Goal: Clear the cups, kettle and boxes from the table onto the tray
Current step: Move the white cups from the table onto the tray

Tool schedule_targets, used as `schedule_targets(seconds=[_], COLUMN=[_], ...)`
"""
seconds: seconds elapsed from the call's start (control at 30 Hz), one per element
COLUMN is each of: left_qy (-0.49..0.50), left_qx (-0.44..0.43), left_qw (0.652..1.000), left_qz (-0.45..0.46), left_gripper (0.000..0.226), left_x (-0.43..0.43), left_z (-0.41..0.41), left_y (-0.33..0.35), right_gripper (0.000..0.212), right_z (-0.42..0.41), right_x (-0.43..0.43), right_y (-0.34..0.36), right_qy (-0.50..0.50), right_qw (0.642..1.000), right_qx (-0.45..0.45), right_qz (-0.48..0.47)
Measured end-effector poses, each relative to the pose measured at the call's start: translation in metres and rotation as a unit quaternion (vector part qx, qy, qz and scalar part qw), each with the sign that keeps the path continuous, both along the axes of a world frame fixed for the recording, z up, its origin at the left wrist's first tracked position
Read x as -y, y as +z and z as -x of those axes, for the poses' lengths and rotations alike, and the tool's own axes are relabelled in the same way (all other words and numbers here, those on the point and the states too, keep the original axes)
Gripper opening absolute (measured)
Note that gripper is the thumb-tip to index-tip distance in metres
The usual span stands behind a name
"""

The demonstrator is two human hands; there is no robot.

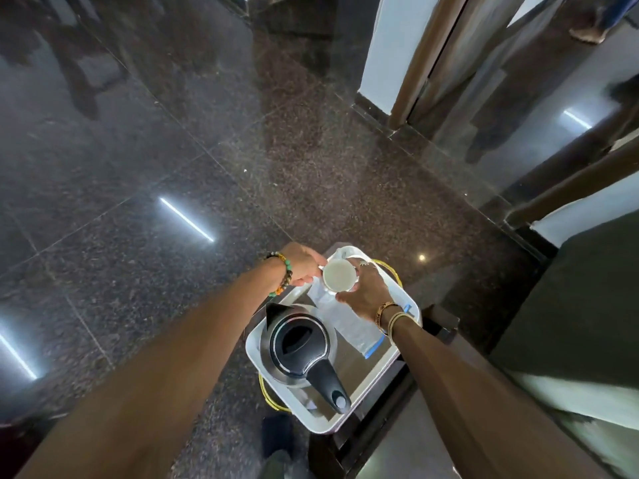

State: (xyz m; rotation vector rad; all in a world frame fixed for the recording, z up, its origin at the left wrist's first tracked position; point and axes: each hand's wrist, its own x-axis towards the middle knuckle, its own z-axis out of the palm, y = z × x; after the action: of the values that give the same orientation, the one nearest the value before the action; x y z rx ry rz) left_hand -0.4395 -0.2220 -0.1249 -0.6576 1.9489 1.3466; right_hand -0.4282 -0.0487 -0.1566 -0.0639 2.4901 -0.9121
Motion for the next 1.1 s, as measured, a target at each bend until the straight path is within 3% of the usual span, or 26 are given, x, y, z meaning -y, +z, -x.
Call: schedule_targets(seconds=[0.3, 0.7, 0.93, 1.1], left_qy=[-0.028, -0.085, -0.067, -0.081], left_qx=[0.043, 0.055, 0.024, -0.020], left_qw=[0.999, 0.995, 0.995, 0.991], left_qz=[0.016, 0.021, 0.076, 0.105], left_gripper=[0.038, 0.037, 0.020, 0.022], left_x=[0.009, 0.011, 0.004, -0.005], left_z=[0.002, 0.008, 0.002, -0.007], left_y=[-0.060, -0.086, -0.061, -0.012], right_gripper=[0.075, 0.068, 0.076, 0.076], right_z=[0.002, 0.000, -0.006, -0.020], right_x=[0.009, 0.011, 0.001, -0.032], right_y=[-0.061, -0.090, -0.066, -0.016], right_qy=[0.039, 0.014, 0.006, 0.006], right_qw=[0.996, 0.993, 0.993, 0.996], right_qx=[0.040, 0.055, 0.060, 0.052], right_qz=[-0.065, -0.102, -0.104, -0.076])
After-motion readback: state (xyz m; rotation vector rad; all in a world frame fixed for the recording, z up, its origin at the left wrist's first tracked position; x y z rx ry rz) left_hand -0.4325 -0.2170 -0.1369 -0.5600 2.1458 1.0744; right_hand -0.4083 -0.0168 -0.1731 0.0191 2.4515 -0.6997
